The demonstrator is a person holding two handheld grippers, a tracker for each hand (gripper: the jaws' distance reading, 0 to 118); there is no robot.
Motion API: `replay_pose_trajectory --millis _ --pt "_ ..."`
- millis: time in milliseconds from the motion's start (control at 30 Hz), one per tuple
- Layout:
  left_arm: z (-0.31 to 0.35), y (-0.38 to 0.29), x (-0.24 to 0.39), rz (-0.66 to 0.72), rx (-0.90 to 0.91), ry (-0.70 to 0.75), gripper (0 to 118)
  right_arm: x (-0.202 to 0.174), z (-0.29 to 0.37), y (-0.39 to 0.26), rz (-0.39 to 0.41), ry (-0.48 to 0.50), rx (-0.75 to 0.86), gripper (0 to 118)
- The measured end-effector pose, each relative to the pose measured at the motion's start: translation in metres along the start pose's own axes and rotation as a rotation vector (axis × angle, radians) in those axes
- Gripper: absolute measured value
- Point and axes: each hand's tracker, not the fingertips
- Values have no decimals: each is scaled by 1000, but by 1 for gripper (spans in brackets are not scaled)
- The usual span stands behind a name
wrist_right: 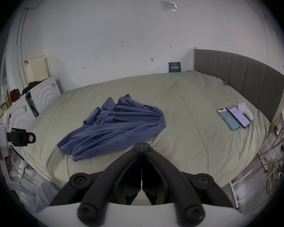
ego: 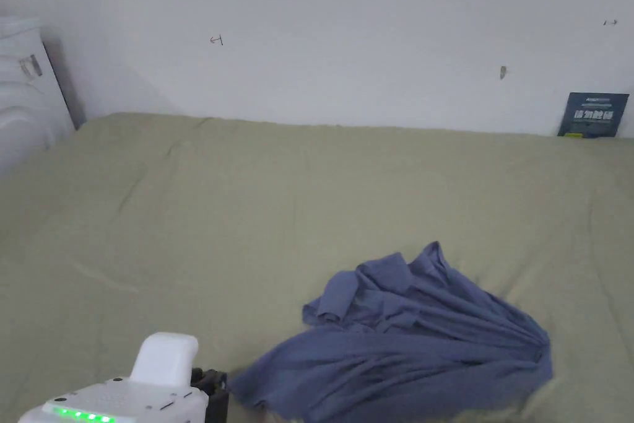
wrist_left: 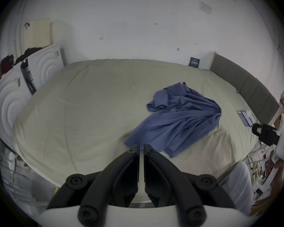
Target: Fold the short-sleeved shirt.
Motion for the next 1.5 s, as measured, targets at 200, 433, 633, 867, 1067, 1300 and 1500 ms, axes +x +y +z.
replay_pose_trajectory --millis 200,433,633,867,1067,1300,1500 --pt "-28 -9 -20 48 -31 16 5 -10 -7 -2 22 -3 -22 1" --pt "-118 9 -18 16 -121 29 116 -10 -24 -6 26 -17 -70 0" --pt "-182 26 0 -45 -203 44 113 -7 -41 -7 30 -30 -106 1" --pt "-185 15 16 -93 -273 64 57 -2 -50 -9 32 -16 -127 1" --pt "-169 10 22 -93 -252 44 0 4 -65 13 35 2 -102 1" --pt "-176 14 5 -31 -265 -1 0 16 -183 104 132 45 -117 0" --pt "-177 13 -3 -14 -248 -28 1 15 -333 184 236 89 -228 17"
